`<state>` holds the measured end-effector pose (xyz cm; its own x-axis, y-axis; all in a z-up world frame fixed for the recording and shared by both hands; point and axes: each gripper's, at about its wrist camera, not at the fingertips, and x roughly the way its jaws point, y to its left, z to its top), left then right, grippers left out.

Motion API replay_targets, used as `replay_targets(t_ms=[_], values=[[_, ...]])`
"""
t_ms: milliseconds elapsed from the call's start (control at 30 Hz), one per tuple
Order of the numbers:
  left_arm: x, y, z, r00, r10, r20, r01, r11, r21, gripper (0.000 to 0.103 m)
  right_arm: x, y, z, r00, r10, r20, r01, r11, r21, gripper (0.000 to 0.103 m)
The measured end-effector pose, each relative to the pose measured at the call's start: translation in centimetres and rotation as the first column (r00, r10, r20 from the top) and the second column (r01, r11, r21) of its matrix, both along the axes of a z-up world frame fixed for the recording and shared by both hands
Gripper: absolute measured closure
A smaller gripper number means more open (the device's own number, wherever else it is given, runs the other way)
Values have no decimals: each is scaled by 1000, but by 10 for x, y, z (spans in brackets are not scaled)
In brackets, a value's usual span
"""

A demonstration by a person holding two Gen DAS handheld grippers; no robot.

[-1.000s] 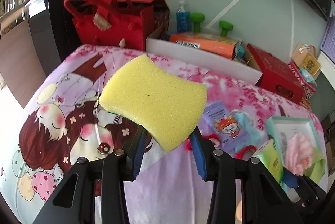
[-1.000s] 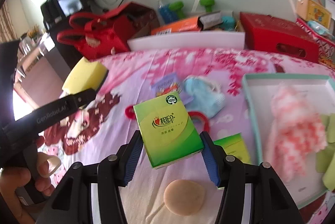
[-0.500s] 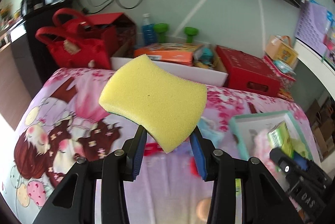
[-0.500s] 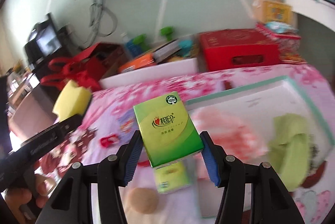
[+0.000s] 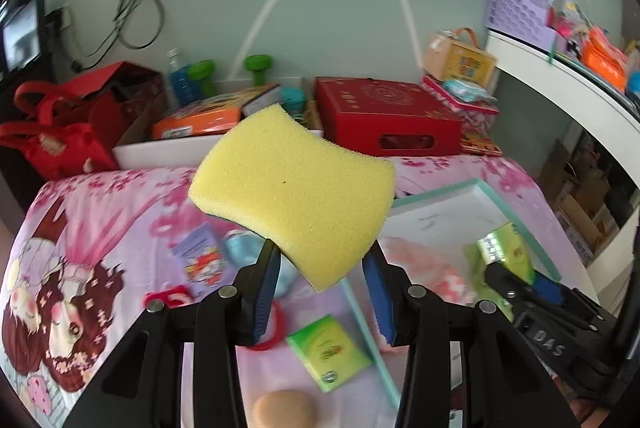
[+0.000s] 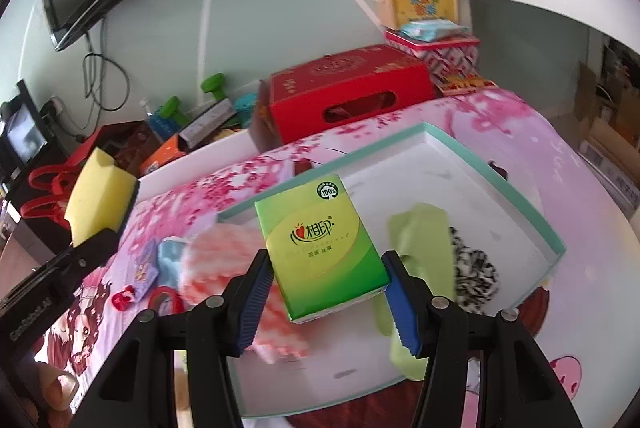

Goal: Organize soft objects
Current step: 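Lift and carry the yellow sponge and green tissue pack over the tray with both tools, then release the sponge onto the towel with the left tool while the right tool releases the tissue pack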

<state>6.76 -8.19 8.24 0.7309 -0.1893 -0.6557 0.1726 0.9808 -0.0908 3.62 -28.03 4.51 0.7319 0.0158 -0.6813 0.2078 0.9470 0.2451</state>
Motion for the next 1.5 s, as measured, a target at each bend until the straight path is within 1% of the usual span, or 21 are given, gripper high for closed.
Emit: replay_targets(t_ms=[200, 433, 733, 867, 933, 967, 1133, 1167, 1200, 1267, 1300, 1400, 1433, 1500], values=[[2, -43, 1, 997, -83, 13, 82, 996, 18, 59, 2, -20, -7, 1000, -27, -4, 27, 999, 21, 45], [9, -83, -9, 989, -148, 4, 147, 988, 51, 58, 1, -36, -8, 998, -68, 3, 68, 997, 25, 44], [19, -110, -23, 980, -199, 1, 199, 979, 49, 58, 1, -46, -9, 994, -111, 1, 111, 994, 11, 44], [22, -111, -28, 979, -203, -13, 203, 978, 43, 58, 0, -48, -10, 993, -117, -3, 117, 993, 13, 44], [23, -109, -28, 980, -199, -13, 199, 979, 33, 54, 0, -47, -9, 993, -119, -5, 119, 993, 9, 44], [23, -107, -28, 980, -198, -13, 198, 980, 29, 50, 0, -47, -10, 993, -119, -6, 119, 993, 7, 44], [25, -102, -29, 983, -183, -31, 184, 983, 25, 50, 2, -45, -12, 993, -115, -19, 115, 993, -5, 44], [25, -100, -28, 984, -175, -31, 176, 984, 23, 48, 3, -45, -12, 993, -113, -21, 113, 994, -8, 44], [25, -98, -27, 985, -170, -32, 171, 985, 23, 43, 3, -44, -13, 993, -112, -23, 111, 994, -15, 44], [25, -95, -26, 987, -159, -35, 160, 987, 23, 36, 4, -42, -12, 993, -115, -28, 114, 993, -38, 43], [25, -93, -25, 987, -154, -37, 155, 988, 24, 36, 4, -42, -13, 993, -115, -30, 114, 993, -43, 43], [26, -88, -24, 989, -141, -36, 142, 990, 23, 36, 5, -42, -13, 993, -113, -35, 111, 992, -52, 38], [26, -87, -23, 990, -137, -36, 138, 990, 23, 35, 4, -41, -12, 993, -113, -35, 111, 992, -55, 35], [26, -85, -22, 991, -126, -36, 127, 991, 28, 30, 4, -40, -12, 993, -114, -37, 112, 991, -67, 32]])
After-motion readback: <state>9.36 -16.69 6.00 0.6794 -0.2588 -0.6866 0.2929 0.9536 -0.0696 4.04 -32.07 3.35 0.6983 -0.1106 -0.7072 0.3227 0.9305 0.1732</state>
